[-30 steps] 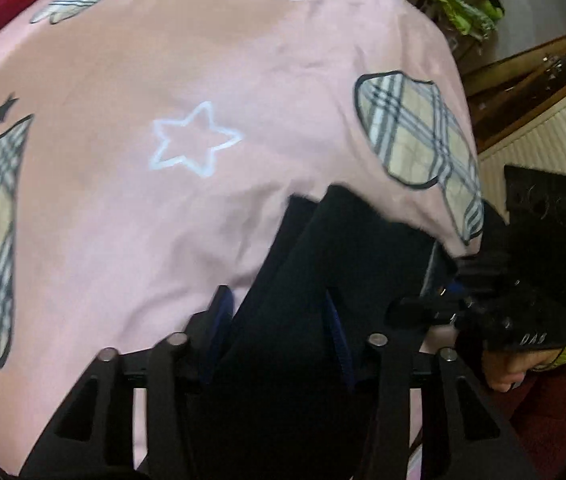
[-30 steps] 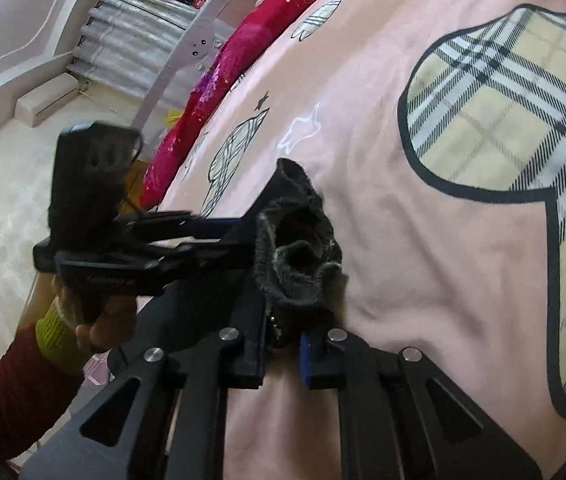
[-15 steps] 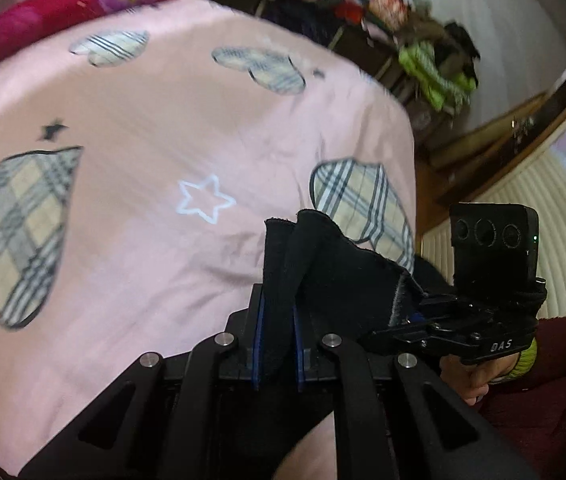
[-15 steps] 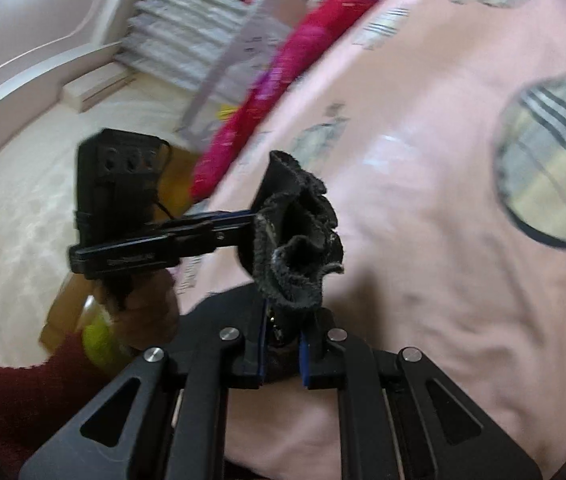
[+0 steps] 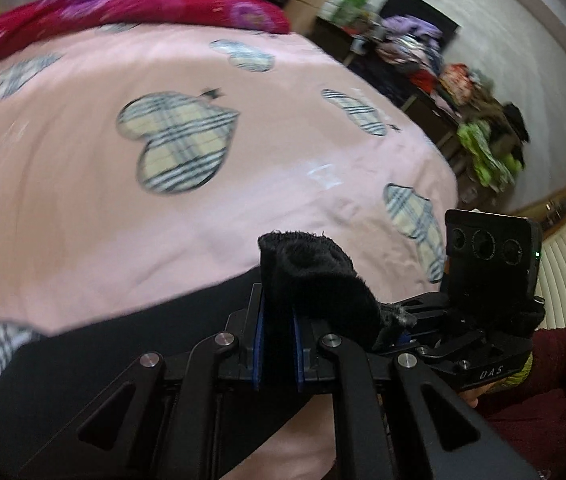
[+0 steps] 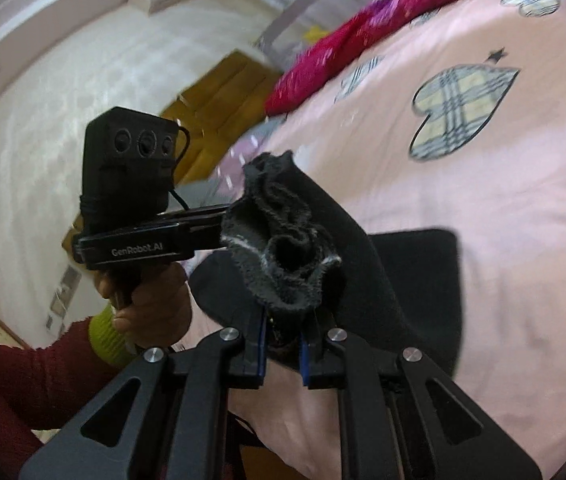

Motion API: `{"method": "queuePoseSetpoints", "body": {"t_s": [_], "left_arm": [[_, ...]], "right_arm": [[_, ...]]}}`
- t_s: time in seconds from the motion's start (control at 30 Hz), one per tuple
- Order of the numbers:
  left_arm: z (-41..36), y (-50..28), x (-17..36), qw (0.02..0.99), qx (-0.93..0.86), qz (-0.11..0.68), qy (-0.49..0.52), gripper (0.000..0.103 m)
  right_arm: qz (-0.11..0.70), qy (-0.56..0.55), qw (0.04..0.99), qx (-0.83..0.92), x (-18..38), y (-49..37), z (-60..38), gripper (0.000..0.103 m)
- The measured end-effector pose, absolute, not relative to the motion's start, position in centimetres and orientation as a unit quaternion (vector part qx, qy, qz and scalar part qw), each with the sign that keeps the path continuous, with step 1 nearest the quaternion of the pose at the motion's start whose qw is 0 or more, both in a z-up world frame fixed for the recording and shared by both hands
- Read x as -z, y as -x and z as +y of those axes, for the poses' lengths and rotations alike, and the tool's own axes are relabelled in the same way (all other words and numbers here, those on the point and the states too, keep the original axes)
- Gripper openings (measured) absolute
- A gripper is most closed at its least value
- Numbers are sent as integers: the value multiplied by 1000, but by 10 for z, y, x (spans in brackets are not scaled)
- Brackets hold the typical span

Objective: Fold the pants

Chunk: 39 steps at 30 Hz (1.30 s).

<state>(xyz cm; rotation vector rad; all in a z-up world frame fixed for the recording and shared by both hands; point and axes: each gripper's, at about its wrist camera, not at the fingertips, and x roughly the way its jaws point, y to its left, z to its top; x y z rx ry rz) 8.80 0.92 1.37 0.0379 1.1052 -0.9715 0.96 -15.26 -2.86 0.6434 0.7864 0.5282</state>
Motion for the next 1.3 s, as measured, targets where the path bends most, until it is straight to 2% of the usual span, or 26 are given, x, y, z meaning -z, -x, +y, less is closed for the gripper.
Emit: {"method": "queuePoseSetpoints", "body": {"t_s": [0.2,0.4,0.5,0.57,0.63,0.7,0.77,0.87,1.3], "left_arm": [[41,-93,29,747,402,530,18,8],[57,-87,48,752,381,537,34,7],[68,-84,54,759,359,542,44,8],[78,-80,53,766,342,542,53,10],[90,-75,51,777,320,539,58,16],[106,-68,47,792,289,534,68,22],[124,-62,42,805,261,527,82,37],[156,-51,33,823,216,512,120,49],[302,1,28,831,-1,476,289,53]], "right_arm": [[421,-267,830,-251,55,-23,-123,14],[447,-245,825,-243,65,-33,-112,21],[454,-240,822,-246,63,-34,-104,33],[457,-233,821,-250,59,-35,-98,47],[458,-217,823,-256,53,-37,-87,53],[460,-208,822,-262,51,-40,-81,54],[466,-210,814,-276,49,-45,-73,54],[472,-198,804,-304,43,-52,-57,54],[470,-135,801,-345,13,-126,10,54]]}}
